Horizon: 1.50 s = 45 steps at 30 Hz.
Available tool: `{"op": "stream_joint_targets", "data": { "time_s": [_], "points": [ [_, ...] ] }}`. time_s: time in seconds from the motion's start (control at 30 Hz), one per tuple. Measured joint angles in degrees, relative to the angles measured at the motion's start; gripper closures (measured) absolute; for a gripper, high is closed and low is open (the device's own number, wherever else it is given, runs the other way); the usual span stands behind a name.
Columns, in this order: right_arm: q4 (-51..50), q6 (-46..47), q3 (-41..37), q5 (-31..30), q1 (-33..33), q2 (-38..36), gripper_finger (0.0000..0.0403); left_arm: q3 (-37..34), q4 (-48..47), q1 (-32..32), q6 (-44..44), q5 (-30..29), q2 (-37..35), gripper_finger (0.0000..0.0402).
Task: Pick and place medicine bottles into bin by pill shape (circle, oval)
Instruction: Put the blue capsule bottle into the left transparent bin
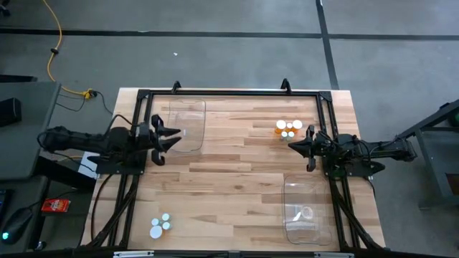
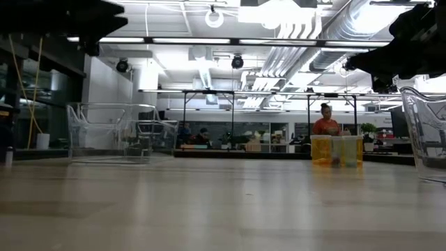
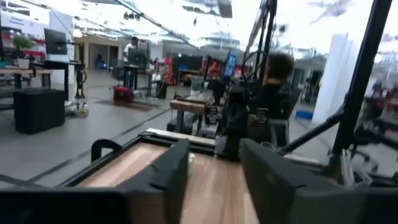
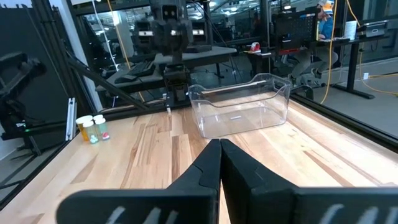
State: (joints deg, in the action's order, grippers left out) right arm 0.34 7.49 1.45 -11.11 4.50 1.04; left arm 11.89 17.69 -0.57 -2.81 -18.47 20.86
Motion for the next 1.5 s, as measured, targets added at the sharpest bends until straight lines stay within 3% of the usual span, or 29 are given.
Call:
{"op": "stream_joint_targets", "data": {
  "time_s": [0.1, 0.23, 0.4, 0.53, 0.8, 1.03, 1.3, 1.5],
  "points": [
    [0.0, 0.0, 0.0, 0.0, 0.0, 0.0, 0.0403, 6.4, -3.3, -1.6, 2.0, -0.3, 6.4, 0.0200],
    [-0.1, 0.0, 0.0, 0.0, 0.0, 0.0, 0.0403, 18.5, -17.8, -3.8, 2.1, -0.8, 15.1, 0.0161],
    [-0.1, 0.0, 0.0, -0.2, 0.0, 0.0, 0.0403, 33.7, -40.5, -9.0, -0.1, -1.2, 26.0, 0.0155],
    [-0.1, 0.0, 0.0, -0.2, 0.0, 0.0, 0.0403, 40.5, -53.3, -14.9, -4.4, 0.6, 33.7, 0.0156],
    [-0.1, 0.0, 0.0, -0.2, 0.0, 0.0, 0.0403, 42.1, -58.6, -28.6, -22.0, 7.4, 45.7, 0.0156],
    [-0.1, 0.0, 0.0, -0.2, 0.0, 0.0, 0.0403, 42.1, -58.3, -37.4, -38.8, 8.3, 52.5, 0.0157],
    [-0.1, 0.0, 0.0, -0.2, 0.0, 0.0, 0.0403, 42.1, -58.6, -38.0, -73.0, 11.6, 55.0, 0.0157],
    [-0.2, 0.0, 0.0, -0.2, 0.0, 0.0, 0.0403, 42.2, -58.5, -37.8, -85.0, 14.2, 57.2, 0.0157]
  ]
}}
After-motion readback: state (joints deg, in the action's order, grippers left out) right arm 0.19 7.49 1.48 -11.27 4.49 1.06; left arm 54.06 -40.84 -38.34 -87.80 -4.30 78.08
